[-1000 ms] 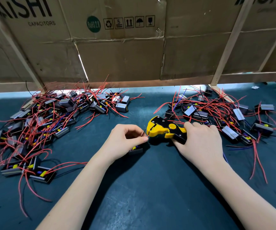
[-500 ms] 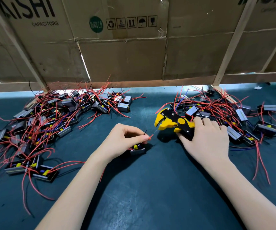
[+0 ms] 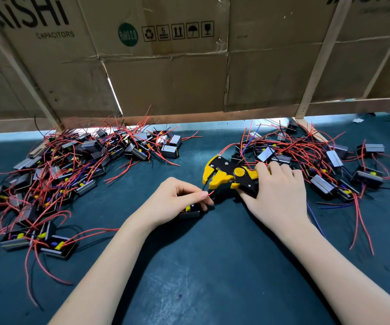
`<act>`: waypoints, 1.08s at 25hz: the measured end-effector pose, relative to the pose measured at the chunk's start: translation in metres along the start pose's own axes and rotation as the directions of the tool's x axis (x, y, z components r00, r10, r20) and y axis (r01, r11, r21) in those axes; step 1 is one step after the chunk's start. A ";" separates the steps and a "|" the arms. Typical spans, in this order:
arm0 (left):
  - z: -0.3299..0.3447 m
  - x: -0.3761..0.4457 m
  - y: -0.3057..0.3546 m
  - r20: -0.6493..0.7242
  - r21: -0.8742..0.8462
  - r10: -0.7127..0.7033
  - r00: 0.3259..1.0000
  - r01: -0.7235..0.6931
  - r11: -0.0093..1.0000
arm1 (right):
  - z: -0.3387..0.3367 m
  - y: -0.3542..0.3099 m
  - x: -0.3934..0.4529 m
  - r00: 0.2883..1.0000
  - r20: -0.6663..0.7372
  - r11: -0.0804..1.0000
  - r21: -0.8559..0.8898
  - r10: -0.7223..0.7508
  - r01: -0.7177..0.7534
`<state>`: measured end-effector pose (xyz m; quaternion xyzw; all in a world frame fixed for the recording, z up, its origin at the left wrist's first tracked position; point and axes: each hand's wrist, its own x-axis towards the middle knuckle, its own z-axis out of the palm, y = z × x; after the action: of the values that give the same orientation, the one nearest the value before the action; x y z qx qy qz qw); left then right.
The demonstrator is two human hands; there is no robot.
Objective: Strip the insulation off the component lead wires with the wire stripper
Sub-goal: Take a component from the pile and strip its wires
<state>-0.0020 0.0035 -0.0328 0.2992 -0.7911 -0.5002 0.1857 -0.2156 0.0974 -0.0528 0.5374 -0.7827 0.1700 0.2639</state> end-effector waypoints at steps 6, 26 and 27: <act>-0.001 0.001 0.001 0.046 0.034 0.007 0.999 -0.009 0.999 | 0.001 0.001 0.000 1.000 0.009 1.000 0.030 0.002 -0.003; -0.002 0.003 0.000 0.111 0.066 0.050 0.993 -0.058 0.996 | -0.005 0.000 0.001 0.998 -0.004 0.993 0.097 -0.064 0.064; -0.002 0.003 0.000 0.113 0.068 0.051 0.992 -0.059 0.996 | -0.006 0.001 0.001 0.998 0.001 0.993 0.099 -0.063 0.062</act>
<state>-0.0031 0.0005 -0.0318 0.2552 -0.8255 -0.4822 0.1443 -0.2153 0.0998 -0.0476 0.5743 -0.7567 0.1990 0.2407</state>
